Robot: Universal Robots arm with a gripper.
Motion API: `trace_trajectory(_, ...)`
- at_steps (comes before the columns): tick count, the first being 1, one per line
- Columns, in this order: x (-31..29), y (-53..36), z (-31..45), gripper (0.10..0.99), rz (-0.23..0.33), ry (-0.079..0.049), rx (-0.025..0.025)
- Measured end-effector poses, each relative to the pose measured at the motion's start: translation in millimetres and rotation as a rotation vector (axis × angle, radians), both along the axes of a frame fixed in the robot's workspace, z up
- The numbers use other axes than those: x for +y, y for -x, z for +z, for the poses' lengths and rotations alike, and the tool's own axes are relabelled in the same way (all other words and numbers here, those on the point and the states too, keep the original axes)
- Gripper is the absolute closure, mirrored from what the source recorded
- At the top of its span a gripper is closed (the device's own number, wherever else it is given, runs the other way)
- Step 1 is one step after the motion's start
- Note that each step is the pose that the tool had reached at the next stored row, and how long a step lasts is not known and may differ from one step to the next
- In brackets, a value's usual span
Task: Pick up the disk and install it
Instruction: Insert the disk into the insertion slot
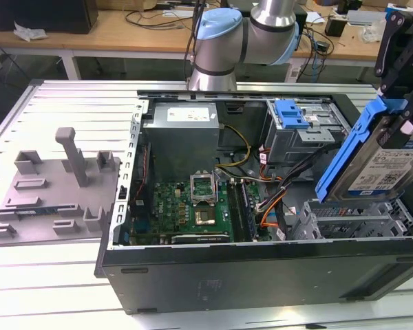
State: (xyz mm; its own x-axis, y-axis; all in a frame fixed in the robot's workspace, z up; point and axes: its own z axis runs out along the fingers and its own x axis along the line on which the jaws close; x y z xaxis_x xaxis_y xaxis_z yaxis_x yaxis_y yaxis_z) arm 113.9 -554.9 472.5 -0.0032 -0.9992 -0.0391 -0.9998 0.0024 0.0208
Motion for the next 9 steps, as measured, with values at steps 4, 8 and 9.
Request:
trace_trajectory(4,0.0,0.0,-2.3,0.718,0.002,0.000,-0.0002)
trace_trajectory(8,0.6,0.0,-3.9,0.718,0.010,0.000,-0.0006)
trace_trajectory(9,0.6,0.0,-4.2,0.718,0.010,0.000,-0.0006)
